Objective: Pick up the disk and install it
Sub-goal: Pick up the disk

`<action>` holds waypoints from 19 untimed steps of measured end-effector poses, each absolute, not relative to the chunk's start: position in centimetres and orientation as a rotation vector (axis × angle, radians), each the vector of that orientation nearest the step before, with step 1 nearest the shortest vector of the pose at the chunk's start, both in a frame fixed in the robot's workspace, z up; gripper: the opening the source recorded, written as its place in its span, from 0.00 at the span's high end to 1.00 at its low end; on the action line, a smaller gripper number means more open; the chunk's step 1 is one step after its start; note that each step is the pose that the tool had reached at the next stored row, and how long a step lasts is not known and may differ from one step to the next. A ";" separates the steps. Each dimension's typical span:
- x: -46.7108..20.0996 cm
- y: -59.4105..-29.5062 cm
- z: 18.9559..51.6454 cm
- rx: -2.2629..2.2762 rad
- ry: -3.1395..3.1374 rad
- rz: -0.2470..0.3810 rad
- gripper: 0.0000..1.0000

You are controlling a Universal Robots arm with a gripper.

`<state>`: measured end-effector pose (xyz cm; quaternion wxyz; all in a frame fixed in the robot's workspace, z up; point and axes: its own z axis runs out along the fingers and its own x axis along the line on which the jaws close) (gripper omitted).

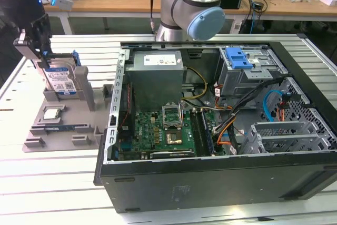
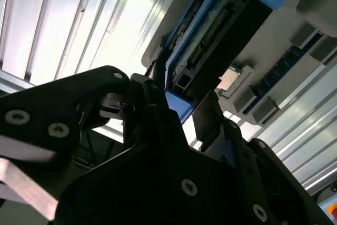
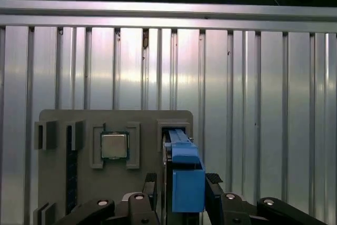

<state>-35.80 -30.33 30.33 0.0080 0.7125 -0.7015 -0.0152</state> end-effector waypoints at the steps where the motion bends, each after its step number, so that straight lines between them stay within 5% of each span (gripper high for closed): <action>1: -35.8 -30.3 30.0 2.229 -2.191 -0.048 0.52; 15: -35.8 -30.3 29.2 2.233 -2.186 -0.047 0.52; 19: -35.8 -30.3 29.2 2.233 -2.186 -0.047 0.63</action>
